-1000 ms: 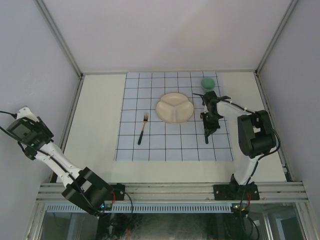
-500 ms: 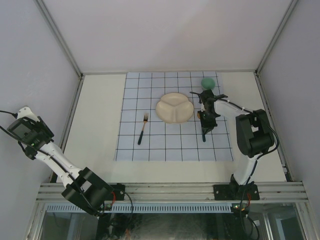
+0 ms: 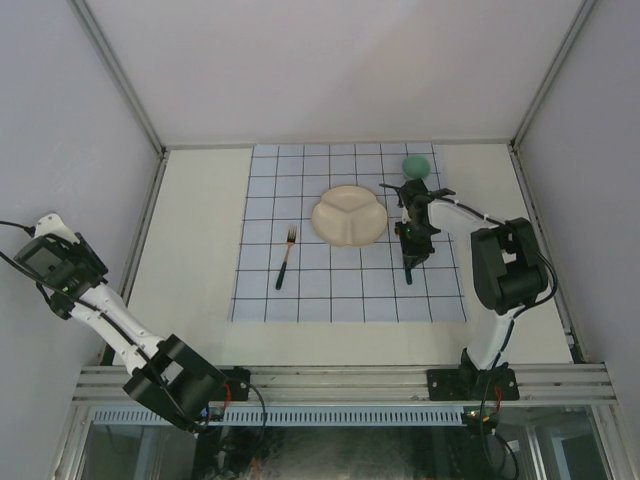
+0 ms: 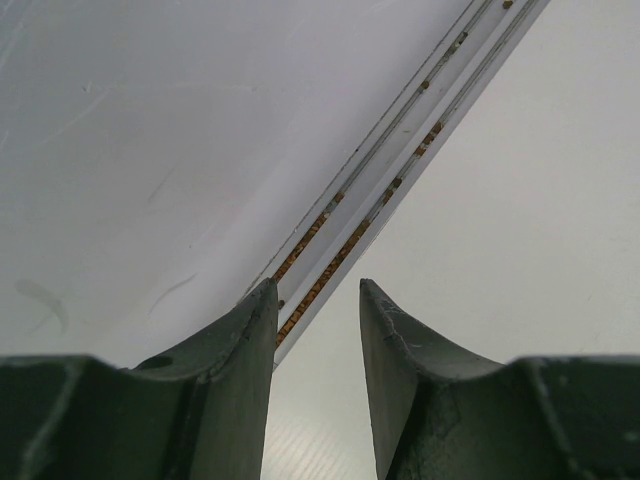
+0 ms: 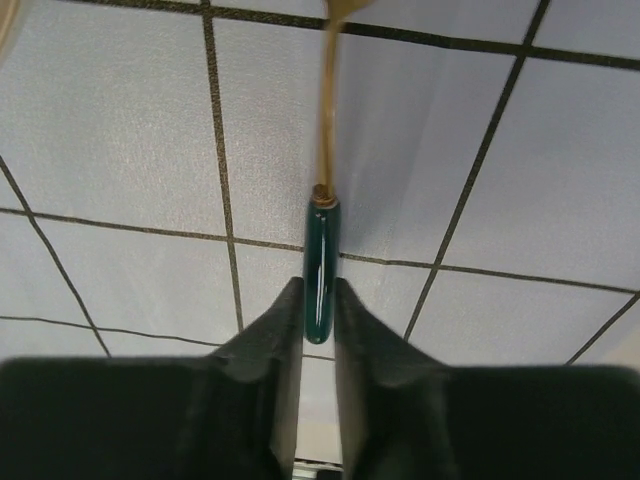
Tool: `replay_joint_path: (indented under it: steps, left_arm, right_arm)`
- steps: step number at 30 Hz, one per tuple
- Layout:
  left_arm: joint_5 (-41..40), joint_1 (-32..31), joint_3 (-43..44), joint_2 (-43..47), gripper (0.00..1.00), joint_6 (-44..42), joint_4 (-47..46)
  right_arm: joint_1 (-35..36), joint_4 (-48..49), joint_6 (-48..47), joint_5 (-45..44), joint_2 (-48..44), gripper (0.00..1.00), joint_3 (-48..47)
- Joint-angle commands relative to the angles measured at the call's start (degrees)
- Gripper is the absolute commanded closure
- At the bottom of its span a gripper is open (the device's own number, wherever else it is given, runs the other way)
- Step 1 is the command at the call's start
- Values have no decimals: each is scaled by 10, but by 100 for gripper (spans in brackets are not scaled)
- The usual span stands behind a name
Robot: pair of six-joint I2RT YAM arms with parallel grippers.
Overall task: Set the dinner table for one person
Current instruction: Adjust the spoon on the napkin.
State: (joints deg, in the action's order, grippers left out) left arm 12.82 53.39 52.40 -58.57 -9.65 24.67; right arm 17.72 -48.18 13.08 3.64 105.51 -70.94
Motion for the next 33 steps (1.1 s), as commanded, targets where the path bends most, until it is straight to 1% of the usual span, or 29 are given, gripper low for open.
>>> replay_joint_path:
  steps: [1,2,4,5,6,7,9,12,13,14,15,17,19,21,23,25,27,31,33]
  left_arm:
    - [11,-4,18,5,57,-5,-9]
    - [11,-4,19,6,57,-6,-8]
    - [12,-5,17,7,57,-5,-9]
    - [14,-4,16,7,57,-5,-9]
    - [19,-5,14,9,57,-4,-9]
    - [23,-6,12,8,57,-2,-9]
    - [30,-15,9,10,57,-1,-4]
    - [32,-55,-7,25,56,-4,7]
    - [30,-77,-16,33,56,-7,9]
    - [28,-100,-26,43,56,-8,9]
    - [29,-132,-38,52,56,-8,9]
    - [23,-184,-56,64,54,-3,8]
    - [-1,-245,-62,57,53,-1,21]
    - [-12,-288,-62,43,53,-2,39]
    - [-9,-324,-55,25,53,-9,62]
    - [-14,-358,-44,6,53,-9,74]
    - [-17,-402,-30,-14,53,-4,84]
    - [-51,-524,-16,-66,53,0,99]
    - [-79,-584,-13,-95,53,0,100]
  right_arm:
    - [3,1,3,2,-21,67,-10]
    - [4,0,3,3,-29,59,-10]
    - [5,-1,5,-4,-47,28,-9]
    - [6,0,5,-6,-60,23,-8]
    - [6,0,5,-9,-72,15,-7]
    - [4,-1,3,-13,-84,13,-7]
    - [4,1,0,-32,-112,11,-7]
    - [-6,7,-17,-70,-181,11,-4]
    - [-12,10,-30,-90,-211,10,-2]
    - [-17,15,-48,-118,-259,7,1]
    - [-25,23,-59,-153,-297,2,19]
    - [-52,54,-90,-220,-381,0,57]
    - [-78,76,-119,-278,-459,0,96]
    - [-109,97,-144,-299,-523,0,130]
    - [-134,97,-146,-295,-560,0,141]
    - [-160,91,-140,-260,-574,0,150]
    - [-183,82,-128,-217,-565,0,163]
    - [-221,95,-98,-187,-520,0,197]
    - [-223,100,-102,-185,-496,0,200]
